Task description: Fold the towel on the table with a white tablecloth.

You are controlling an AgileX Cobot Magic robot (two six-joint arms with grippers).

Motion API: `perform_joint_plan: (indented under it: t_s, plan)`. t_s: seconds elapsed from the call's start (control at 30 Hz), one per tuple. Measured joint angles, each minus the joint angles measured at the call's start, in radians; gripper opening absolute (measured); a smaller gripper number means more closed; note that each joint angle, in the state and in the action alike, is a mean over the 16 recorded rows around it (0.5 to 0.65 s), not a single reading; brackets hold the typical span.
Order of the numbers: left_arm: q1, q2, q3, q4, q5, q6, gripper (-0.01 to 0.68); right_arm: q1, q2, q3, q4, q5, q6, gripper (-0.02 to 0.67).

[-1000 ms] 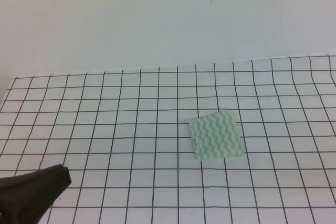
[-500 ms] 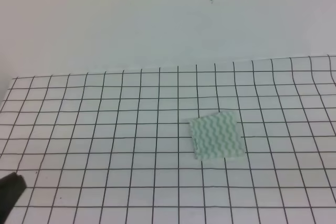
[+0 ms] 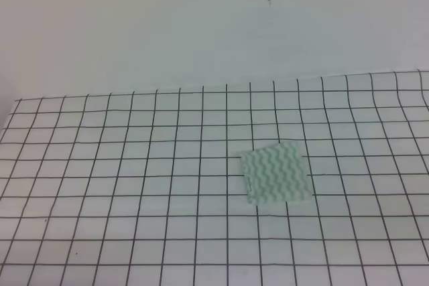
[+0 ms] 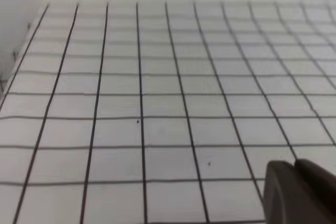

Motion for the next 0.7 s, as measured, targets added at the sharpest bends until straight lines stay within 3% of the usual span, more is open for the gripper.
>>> perform_joint_plan:
  t_s: [0.23,0.7]
  plan:
    - [0.039,-0.007,0.017,0.002,0.056,0.002,0.000,0.000,0.000,0.000,0.000,0.000,0.000,-0.003]
    - [0.043,-0.007,0.019,0.002,0.054,0.005,0.000,-0.033,-0.045,0.012,-0.053,-0.019,-0.005,-0.003]
